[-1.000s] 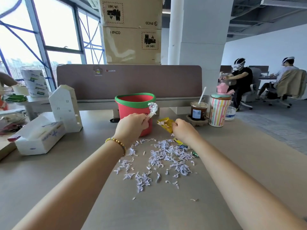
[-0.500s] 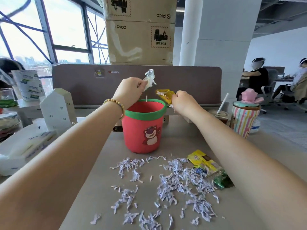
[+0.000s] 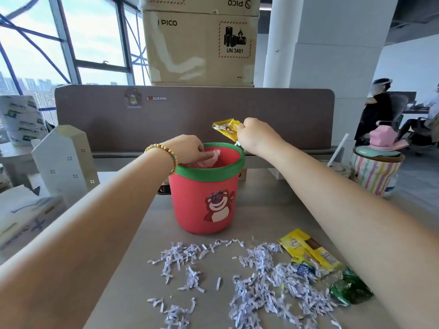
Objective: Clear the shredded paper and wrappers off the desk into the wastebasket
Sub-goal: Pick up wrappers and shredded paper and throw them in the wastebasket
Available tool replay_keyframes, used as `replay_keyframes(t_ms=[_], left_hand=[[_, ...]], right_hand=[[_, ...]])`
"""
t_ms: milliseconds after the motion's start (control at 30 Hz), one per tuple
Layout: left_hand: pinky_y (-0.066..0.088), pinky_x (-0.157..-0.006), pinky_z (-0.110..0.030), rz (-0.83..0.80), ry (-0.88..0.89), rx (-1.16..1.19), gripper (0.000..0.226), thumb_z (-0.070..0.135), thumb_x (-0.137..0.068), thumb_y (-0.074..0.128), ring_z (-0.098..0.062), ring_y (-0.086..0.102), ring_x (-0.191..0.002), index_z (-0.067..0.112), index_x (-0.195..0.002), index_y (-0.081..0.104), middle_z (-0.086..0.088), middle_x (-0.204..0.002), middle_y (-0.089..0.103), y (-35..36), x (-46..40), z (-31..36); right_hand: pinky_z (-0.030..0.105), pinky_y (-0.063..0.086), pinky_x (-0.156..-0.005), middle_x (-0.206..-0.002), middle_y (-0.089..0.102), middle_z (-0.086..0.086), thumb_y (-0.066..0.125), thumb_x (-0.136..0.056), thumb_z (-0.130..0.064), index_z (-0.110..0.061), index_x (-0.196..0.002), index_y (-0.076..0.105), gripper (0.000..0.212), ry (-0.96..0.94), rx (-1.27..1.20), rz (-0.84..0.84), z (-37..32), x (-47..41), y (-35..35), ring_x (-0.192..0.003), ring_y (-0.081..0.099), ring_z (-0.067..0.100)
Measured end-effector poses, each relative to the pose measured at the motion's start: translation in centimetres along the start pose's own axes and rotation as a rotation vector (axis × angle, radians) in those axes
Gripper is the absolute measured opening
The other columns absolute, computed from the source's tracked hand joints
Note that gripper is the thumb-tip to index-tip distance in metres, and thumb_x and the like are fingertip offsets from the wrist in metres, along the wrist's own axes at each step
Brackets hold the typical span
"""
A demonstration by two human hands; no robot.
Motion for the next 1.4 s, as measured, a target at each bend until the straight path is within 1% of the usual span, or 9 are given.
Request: replay_keyframes(t_ms=[100,200,333,567,667,800,1000,1167,1400], left_hand=[[0.038,-0.057,-0.027,-0.009,-0.022,0.01,0.059,0.051,-0.095,0.03,-0.021,0.049,-0.064,0.004,-0.094,0.065,-0.006,-0.069,0.057,0.2,-0.2,0.0],[0.044,-0.08,-0.032,0.102,-0.053,0.107,0.051,0.038,-0.099,0.028,-0.031,0.058,-0.09,0.003,-0.103,0.065,-0.015,-0.101,0.066,0.0,-0.5,-0.7],[0.037,-0.067,-0.029,0.332,-0.108,0.226,0.032,0.018,-0.092,0.037,-0.033,0.054,-0.083,0.0,-0.095,0.064,-0.017,-0.096,0.063,-0.7,-0.3,-2.0],[0.041,-0.07,-0.032,0.559,-0.126,0.4,0.03,0.011,-0.09,0.037,-0.034,0.055,-0.086,-0.004,-0.093,0.062,-0.019,-0.095,0.064,-1.7,0.5,-2.0],[0.045,-0.078,-0.032,0.557,-0.128,0.421,0.03,0.011,-0.09,0.037,-0.034,0.058,-0.096,0.002,-0.102,0.063,-0.016,-0.107,0.065,-1.7,1.1,-1.9],[0.043,-0.07,-0.03,0.535,-0.106,0.413,0.032,0.011,-0.09,0.037,-0.032,0.055,-0.08,0.004,-0.102,0.065,-0.015,-0.105,0.067,-1.8,2.1,-1.8],[0.034,-0.064,-0.025,0.524,-0.071,0.44,0.031,0.012,-0.091,0.037,-0.023,0.045,-0.067,0.005,-0.1,0.066,-0.015,-0.098,0.067,-2.6,5.0,0.0],[0.042,-0.072,-0.029,0.517,0.009,0.418,0.029,0.015,-0.093,0.038,-0.027,0.054,-0.086,0.005,-0.098,0.064,-0.013,-0.101,0.064,-2.0,8.2,3.2],[0.05,-0.084,-0.043,0.483,0.183,0.364,0.025,0.014,-0.092,0.042,-0.033,0.056,-0.097,0.004,-0.1,0.064,-0.016,-0.101,0.063,2.4,12.3,8.8]], right_hand=[[0.034,0.036,-0.073,-0.076,0.046,0.005,0.034,-0.093,-0.012,-0.008,-0.091,0.044,0.011,0.001,0.02,-0.044,-1.1,-0.4,0.4,-0.085,0.048,0.03],[0.033,0.036,-0.075,-0.093,0.048,0.009,0.033,-0.095,-0.013,-0.004,-0.109,0.052,0.025,-0.002,0.058,-0.04,-2.1,-0.6,0.8,-0.088,0.047,0.029],[0.032,0.035,-0.074,-0.107,0.057,0.013,0.035,-0.095,-0.015,-0.004,-0.115,0.052,0.029,-0.003,0.103,-0.032,-3.1,-0.6,2.1,-0.085,0.046,0.029],[0.03,0.038,-0.072,-0.113,0.062,0.015,0.04,-0.093,-0.017,-0.002,-0.114,0.056,0.03,-0.008,0.158,-0.132,-3.4,-0.6,4.9,-0.084,0.049,0.029],[0.03,0.038,-0.069,-0.11,0.061,0.015,0.038,-0.097,-0.027,-0.004,-0.115,0.056,0.035,-0.013,0.203,-0.166,-3.3,-0.5,5.4,-0.085,0.053,0.031],[0.031,0.039,-0.072,-0.113,0.062,0.015,0.04,-0.096,-0.027,-0.006,-0.11,0.06,0.032,-0.067,0.185,-0.098,-3.3,-0.2,4.8,-0.093,0.057,0.035],[0.033,0.035,-0.065,-0.08,0.055,0.013,0.04,-0.096,-0.02,-0.013,-0.068,0.051,0.03,-0.182,0.121,0.037,-2.6,2.2,2.7,-0.077,0.052,0.032],[0.04,0.04,-0.082,-0.107,0.061,0.014,0.035,-0.097,-0.017,-0.006,-0.102,0.064,0.031,-0.276,0.192,0.207,-0.2,7.2,0.7,-0.102,0.051,0.033],[0.044,0.044,-0.085,-0.108,0.062,0.013,0.036,-0.097,-0.015,-0.005,-0.104,0.063,0.03,-0.188,0.207,0.184,7.7,14.4,0.0,-0.105,0.05,0.033]])
Point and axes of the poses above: each hand's wrist, its own x-axis away from the middle knuckle, its own y-axis out of the palm, z = x × y, the point moved 3 cm from there along -x, towards the middle knuckle
